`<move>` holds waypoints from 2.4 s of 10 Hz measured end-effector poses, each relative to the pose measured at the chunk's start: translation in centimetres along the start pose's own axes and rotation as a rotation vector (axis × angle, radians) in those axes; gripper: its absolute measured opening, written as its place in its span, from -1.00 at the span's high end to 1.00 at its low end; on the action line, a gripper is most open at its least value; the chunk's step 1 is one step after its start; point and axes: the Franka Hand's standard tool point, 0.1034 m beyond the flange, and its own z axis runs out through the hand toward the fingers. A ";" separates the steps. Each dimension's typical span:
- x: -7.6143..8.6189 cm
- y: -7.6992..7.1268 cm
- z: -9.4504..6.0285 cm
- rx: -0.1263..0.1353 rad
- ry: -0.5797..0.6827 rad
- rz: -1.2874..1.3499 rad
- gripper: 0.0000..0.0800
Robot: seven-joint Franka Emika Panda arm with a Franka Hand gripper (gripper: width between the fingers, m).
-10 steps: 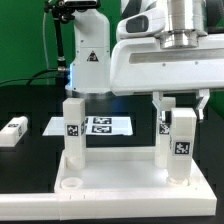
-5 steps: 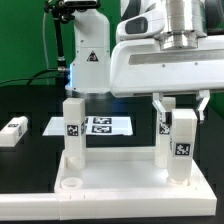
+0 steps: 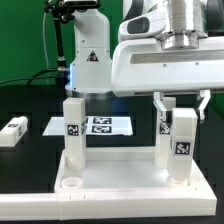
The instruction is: Assemble desk
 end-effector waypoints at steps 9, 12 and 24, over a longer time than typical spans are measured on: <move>0.1 0.0 0.0 -0.012 0.022 -0.020 -0.62; 0.1 0.0 0.0 -0.012 0.022 -0.021 -0.62; 4.1 1.9 -2.0 -0.077 -0.478 -0.049 -0.62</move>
Offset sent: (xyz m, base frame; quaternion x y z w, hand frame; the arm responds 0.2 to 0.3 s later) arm 0.0000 0.0000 0.0000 0.0000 0.0000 0.0000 1.0000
